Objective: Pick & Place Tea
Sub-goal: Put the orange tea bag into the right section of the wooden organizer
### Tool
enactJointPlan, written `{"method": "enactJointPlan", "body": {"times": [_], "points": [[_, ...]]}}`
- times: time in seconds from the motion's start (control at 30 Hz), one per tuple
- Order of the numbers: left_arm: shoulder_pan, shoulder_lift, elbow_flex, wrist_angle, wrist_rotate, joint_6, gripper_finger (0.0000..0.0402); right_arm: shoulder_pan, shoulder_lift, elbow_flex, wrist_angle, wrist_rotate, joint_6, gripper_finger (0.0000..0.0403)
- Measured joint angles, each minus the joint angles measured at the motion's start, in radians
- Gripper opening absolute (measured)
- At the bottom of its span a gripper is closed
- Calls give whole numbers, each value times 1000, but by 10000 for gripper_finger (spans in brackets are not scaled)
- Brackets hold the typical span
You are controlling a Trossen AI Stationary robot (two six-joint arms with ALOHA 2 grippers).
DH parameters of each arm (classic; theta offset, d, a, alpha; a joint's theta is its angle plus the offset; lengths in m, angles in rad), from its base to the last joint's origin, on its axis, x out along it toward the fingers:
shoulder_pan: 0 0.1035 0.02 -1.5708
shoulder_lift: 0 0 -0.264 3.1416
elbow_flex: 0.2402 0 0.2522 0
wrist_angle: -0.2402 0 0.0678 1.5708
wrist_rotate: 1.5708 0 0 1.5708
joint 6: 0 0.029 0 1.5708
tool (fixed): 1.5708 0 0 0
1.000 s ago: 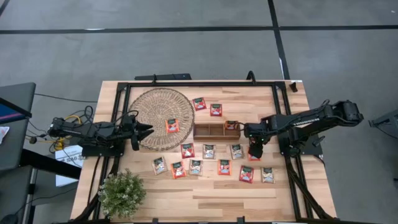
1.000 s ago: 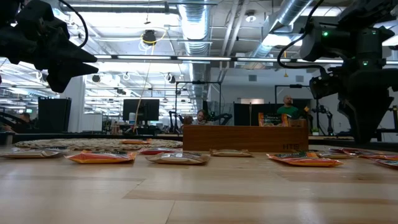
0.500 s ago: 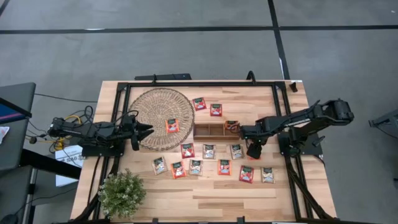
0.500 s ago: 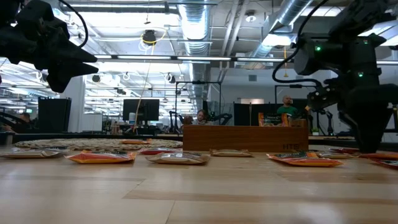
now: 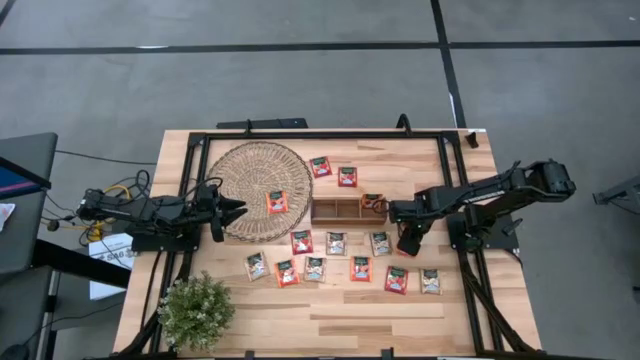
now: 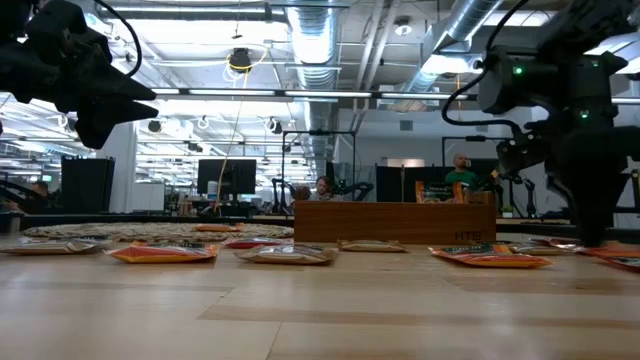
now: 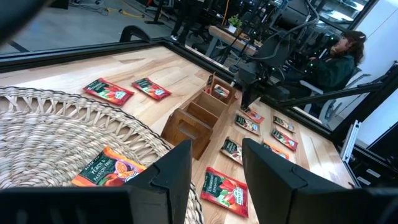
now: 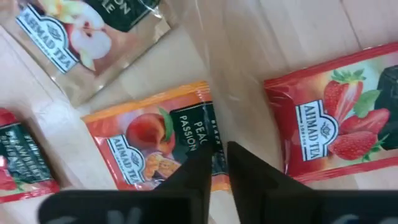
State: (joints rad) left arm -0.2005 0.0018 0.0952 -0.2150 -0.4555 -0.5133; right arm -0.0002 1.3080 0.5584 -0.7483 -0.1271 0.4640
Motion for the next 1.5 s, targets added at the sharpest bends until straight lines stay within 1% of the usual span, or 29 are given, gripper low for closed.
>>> {"method": "enactJointPlan", "body": {"times": [0.13,0.27,0.5,0.63,0.73,0.83,1.17,1.3,1.5], "points": [[0,0,0,0,0,0,133,1,0,2,-6,-12,0,4],[0,0,0,0,0,0,133,8,0,3,-9,-12,0,7],[0,0,0,0,0,0,133,7,0,3,-28,-10,0,1],[0,0,0,0,0,0,133,9,0,22,-75,-37,-1,1],[0,0,0,0,0,0,133,23,0,80,-165,-48,-22,0],[0,0,0,0,0,0,133,41,0,165,-254,-48,-51,0],[0,0,0,0,0,7,133,72,-1,456,-481,-3,-103,0],[0,0,0,0,0,7,133,70,3,544,-523,2,-122,0],[0,0,0,0,0,7,133,45,26,660,-545,79,-181,0]]}}
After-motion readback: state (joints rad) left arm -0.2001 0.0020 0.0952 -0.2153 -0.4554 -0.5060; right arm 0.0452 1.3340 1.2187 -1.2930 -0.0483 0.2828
